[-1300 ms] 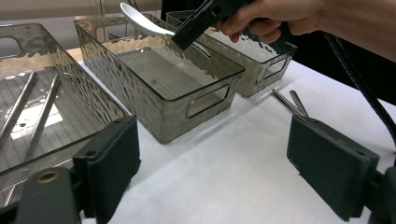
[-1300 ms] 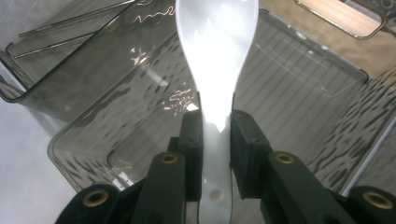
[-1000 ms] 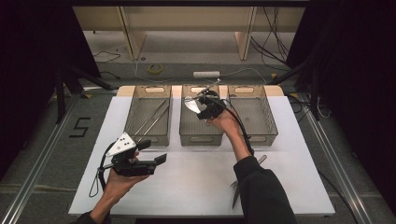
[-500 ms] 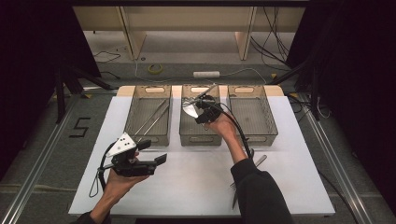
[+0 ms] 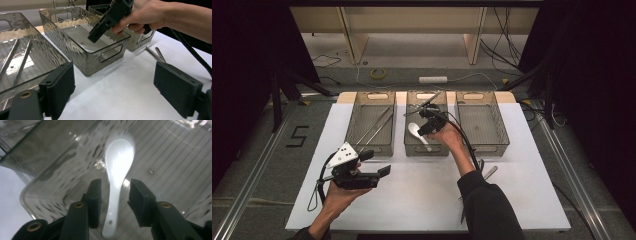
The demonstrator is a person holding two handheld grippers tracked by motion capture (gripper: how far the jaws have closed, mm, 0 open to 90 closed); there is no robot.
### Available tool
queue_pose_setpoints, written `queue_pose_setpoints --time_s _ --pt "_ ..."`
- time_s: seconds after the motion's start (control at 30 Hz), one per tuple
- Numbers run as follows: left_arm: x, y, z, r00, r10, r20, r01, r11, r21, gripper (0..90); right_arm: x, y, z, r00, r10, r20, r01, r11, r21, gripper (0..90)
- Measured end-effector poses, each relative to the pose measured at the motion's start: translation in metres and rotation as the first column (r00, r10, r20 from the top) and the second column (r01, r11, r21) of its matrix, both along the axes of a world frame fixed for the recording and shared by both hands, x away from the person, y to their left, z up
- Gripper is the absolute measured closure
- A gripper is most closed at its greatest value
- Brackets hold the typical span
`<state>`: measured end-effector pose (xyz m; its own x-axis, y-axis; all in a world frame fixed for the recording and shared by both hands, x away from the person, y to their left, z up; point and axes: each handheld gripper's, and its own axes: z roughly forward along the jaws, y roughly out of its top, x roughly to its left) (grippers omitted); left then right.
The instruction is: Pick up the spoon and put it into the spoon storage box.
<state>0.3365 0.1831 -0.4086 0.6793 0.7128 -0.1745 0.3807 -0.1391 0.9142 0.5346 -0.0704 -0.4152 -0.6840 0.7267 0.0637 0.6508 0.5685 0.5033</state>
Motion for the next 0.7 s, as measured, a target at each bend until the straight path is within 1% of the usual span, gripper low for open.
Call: queue_pose_setpoints --time_s 0.03,0.13,0.17,0.23,0.33,0.37,0.4,0.43,0.47,0.5,0.53,0.57,0.6,0.67,0.7 --pt "0.000 0.000 0.000 1.0000 0.000 -0.001 0.000 1.0000 0.004 16.7 0.000 -0.001 0.002 1.0000 -0.003 -0.004 0.003 1.000 0.011 58.2" --pt "0.000 0.000 0.000 1.0000 -0.001 -0.001 0.001 1.0000 0.004 16.7 -0.001 -0.003 0.006 1.0000 -0.001 0.001 0.001 1.000 0.014 55.8" --pt "0.000 0.000 0.000 1.0000 -0.003 0.000 0.003 1.0000 0.005 16.7 -0.001 -0.007 0.009 0.9999 -0.005 0.009 0.005 1.000 0.020 52.2" --pt "0.000 0.000 0.000 1.0000 -0.003 0.000 0.003 1.0000 0.006 16.7 -0.002 -0.011 0.012 0.9999 -0.004 0.017 0.004 1.000 0.020 50.0" --pt "0.000 0.000 0.000 1.0000 -0.002 0.001 0.002 1.0000 0.003 16.7 -0.004 -0.018 0.018 0.9995 -0.007 0.031 0.005 0.999 0.036 45.7" --pt "0.000 0.000 0.000 1.0000 0.000 0.000 0.000 1.0000 0.002 16.7 -0.004 -0.018 0.018 0.9995 -0.007 0.031 0.005 0.999 0.036 45.7" --pt "0.000 0.000 0.000 1.0000 0.003 0.000 -0.003 1.0000 -0.003 16.7 -0.009 -0.025 0.025 0.9984 0.008 0.057 -0.012 0.998 0.065 42.1" --pt "0.000 0.000 0.000 1.0000 0.003 -0.001 -0.003 1.0000 -0.002 16.7 -0.011 -0.029 0.028 0.9980 0.011 0.063 -0.016 0.997 0.077 41.2" --pt "0.000 0.000 0.000 1.0000 0.003 -0.001 -0.003 1.0000 -0.002 16.7 -0.011 -0.029 0.028 0.9980 0.011 0.063 -0.016 0.997 0.077 41.2" --pt "0.000 0.000 0.000 1.0000 -0.002 0.000 0.002 1.0000 0.006 16.7 -0.019 -0.036 0.036 0.9965 0.027 0.080 -0.035 0.995 0.098 36.9" --pt "0.000 0.000 0.000 1.0000 -0.003 -0.001 0.003 1.0000 0.008 16.7 -0.022 -0.038 0.039 0.9955 0.028 0.090 -0.037 0.994 0.101 35.9" --pt "0.000 0.000 0.000 1.0000 -0.003 -0.002 0.003 1.0000 0.008 16.7 -0.028 -0.043 0.044 0.9933 0.041 0.108 -0.052 0.993 0.105 35.8" --pt "0.000 0.000 0.000 1.0000 -0.003 -0.003 0.003 1.0000 0.008 16.7 -0.034 -0.047 0.048 0.9920 0.053 0.115 -0.066 0.991 0.113 35.6" --pt "0.000 0.000 0.000 1.0000 0.000 -0.002 0.001 1.0000 0.008 16.7 -0.044 -0.053 0.053 0.9892 0.059 0.134 -0.077 0.989 0.126 35.5" --pt "0.000 0.000 0.000 1.0000 0.000 -0.002 0.000 1.0000 0.008 16.7 -0.050 -0.058 0.056 0.9867 0.074 0.145 -0.093 0.987 0.128 35.5"
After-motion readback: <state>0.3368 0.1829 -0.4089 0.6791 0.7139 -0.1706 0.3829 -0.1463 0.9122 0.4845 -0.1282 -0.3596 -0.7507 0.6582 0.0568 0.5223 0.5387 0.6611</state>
